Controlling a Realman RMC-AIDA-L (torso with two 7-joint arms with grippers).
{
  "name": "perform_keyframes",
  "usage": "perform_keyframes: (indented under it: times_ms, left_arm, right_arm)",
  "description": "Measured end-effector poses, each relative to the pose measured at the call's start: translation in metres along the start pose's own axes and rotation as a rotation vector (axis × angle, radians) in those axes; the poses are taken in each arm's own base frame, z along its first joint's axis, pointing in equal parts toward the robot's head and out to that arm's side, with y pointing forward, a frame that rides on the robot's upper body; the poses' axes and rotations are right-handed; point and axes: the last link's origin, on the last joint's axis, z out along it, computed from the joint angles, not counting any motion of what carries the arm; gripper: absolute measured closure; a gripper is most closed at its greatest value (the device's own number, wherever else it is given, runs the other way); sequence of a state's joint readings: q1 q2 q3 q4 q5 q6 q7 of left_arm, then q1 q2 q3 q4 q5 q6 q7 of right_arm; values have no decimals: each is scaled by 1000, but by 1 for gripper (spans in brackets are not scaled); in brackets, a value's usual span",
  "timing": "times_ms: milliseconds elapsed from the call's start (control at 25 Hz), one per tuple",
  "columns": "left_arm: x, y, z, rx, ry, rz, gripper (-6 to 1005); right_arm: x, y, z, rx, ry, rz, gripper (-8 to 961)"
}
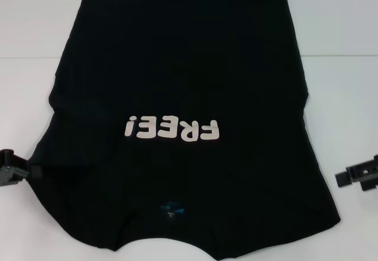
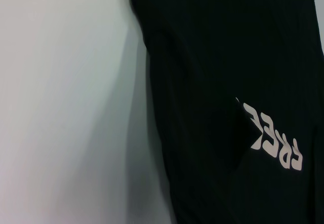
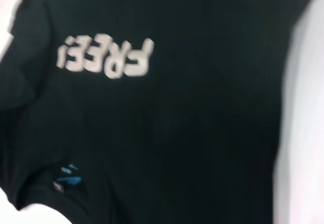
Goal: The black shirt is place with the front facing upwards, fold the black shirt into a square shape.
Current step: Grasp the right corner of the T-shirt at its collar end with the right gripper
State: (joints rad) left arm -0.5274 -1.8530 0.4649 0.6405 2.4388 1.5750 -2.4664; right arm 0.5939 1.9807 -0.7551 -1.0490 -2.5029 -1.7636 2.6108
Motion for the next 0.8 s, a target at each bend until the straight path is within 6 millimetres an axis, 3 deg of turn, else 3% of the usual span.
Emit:
perform_keyframes:
  times_ms: [320, 800]
  left_arm:
    - [-1, 1, 2, -3, 1, 3, 971]
    - [0, 1, 5, -4, 3, 4, 971]
  right_arm:
    - [4, -6, 4, 69, 60, 48, 151]
    - [12, -10, 34, 74, 52, 54, 154]
